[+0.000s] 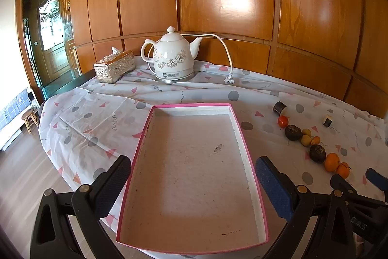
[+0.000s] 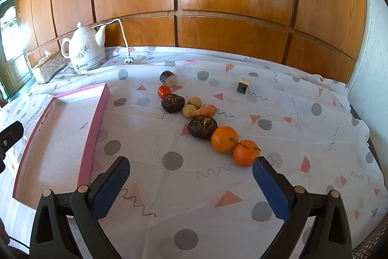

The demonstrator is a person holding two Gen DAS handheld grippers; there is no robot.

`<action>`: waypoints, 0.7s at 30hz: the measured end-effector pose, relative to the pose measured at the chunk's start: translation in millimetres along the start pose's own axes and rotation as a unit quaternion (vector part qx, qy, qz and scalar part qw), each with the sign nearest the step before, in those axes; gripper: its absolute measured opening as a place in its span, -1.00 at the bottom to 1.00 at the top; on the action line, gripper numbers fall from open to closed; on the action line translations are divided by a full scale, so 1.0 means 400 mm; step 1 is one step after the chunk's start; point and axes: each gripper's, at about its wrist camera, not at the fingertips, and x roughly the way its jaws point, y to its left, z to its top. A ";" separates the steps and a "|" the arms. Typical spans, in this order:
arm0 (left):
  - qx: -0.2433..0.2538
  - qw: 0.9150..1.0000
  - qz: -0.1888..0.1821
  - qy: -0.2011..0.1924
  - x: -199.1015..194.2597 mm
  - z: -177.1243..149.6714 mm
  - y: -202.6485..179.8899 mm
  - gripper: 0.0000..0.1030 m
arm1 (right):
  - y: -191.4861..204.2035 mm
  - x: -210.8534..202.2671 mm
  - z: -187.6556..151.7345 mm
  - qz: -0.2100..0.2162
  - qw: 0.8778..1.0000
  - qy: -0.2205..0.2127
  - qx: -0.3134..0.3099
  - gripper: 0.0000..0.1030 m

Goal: Organize fruits

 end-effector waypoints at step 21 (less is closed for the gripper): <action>0.005 1.000 -0.006 0.002 -0.006 -0.003 -0.013 0.99 | 0.000 -0.007 -0.001 -0.003 1.000 -0.004 -0.004 0.99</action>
